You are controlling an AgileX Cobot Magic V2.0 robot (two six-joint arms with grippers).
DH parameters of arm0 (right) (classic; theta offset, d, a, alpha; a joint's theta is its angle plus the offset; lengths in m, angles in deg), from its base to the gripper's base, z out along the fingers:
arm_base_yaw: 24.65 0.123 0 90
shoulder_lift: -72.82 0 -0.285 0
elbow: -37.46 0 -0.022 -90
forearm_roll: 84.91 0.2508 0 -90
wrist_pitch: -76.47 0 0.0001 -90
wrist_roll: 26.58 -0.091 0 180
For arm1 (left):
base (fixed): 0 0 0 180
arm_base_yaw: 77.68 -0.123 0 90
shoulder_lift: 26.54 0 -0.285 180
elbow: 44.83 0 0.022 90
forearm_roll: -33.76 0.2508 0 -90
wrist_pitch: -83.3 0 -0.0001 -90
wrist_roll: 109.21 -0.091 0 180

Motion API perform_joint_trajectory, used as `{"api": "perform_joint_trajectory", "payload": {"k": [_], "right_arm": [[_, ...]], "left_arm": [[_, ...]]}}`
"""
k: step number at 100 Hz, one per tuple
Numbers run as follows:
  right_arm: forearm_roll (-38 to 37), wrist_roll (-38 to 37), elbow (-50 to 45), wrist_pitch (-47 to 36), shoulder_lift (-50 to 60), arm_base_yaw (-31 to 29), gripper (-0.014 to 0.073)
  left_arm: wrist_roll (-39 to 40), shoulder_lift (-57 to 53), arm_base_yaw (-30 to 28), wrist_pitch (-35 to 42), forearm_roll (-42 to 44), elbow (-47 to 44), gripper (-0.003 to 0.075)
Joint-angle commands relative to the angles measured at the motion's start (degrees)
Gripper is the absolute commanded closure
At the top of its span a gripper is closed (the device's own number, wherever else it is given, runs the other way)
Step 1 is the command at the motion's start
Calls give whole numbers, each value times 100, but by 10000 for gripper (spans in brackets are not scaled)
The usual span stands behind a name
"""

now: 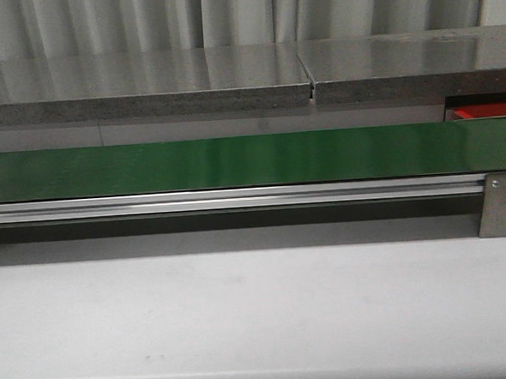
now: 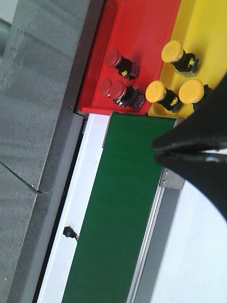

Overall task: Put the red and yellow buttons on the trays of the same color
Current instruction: 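Set the yellow button on the belt start and open the left gripper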

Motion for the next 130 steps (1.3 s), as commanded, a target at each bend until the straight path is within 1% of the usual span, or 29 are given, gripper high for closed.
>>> {"api": "perform_joint_trajectory", "payload": {"k": [1,3,9,10,11,12,16,18,19,24,28,34,42,55,61,78,94,106,113,123,130], "right_arm": [[54,33,125,-425,-7,5,684],[54,33,125,-425,-7,5,684],[54,33,125,-425,-7,5,684],[54,33,125,-425,-7,5,684],[54,33,125,-425,-7,5,684],[54,33,125,-425,-7,5,684],[54,33,125,-425,-7,5,684],[54,33,125,-425,-7,5,684],[54,33,125,-425,-7,5,684],[54,33,125,-425,-7,5,684],[54,33,125,-425,-7,5,684],[54,33,125,-425,-7,5,684],[54,33,125,-425,-7,5,684],[54,33,125,-425,-7,5,684],[54,33,125,-425,-7,5,684],[54,33,125,-425,-7,5,684],[54,33,125,-425,-7,5,684],[54,33,125,-425,-7,5,684],[54,33,125,-425,-7,5,684],[54,33,125,-425,-7,5,684],[54,33,125,-425,-7,5,684]], "left_arm": [[-52,-189,28,207,-65,136,584],[-109,-189,28,194,-65,136,575],[-133,-189,28,182,-78,136,501],[-133,-189,28,182,-78,136,501],[-133,-189,28,182,-89,136,470],[-133,-189,28,182,-90,136,470],[-133,-199,28,182,-106,148,400],[-133,-199,28,182,-113,161,350],[-143,-199,28,182,-113,161,350],[-135,-211,28,226,-189,170,256],[-135,-237,28,240,-291,170,204],[-135,-305,28,252,-417,170,171],[-202,-427,33,327,-642,170,174],[-1018,-711,33,358,-1601,170,175],[-1185,-849,33,407,-1936,170,175],[-1185,-1020,-126,675,-1865,170,175],[-1057,-956,-585,469,-1865,170,175],[-975,-798,-907,481,-1817,170,178],[-904,-671,-1064,416,-1764,170,208],[-732,-488,-1194,307,-1537,170,295],[-722,-376,-1195,307,-1426,170,333]]}}
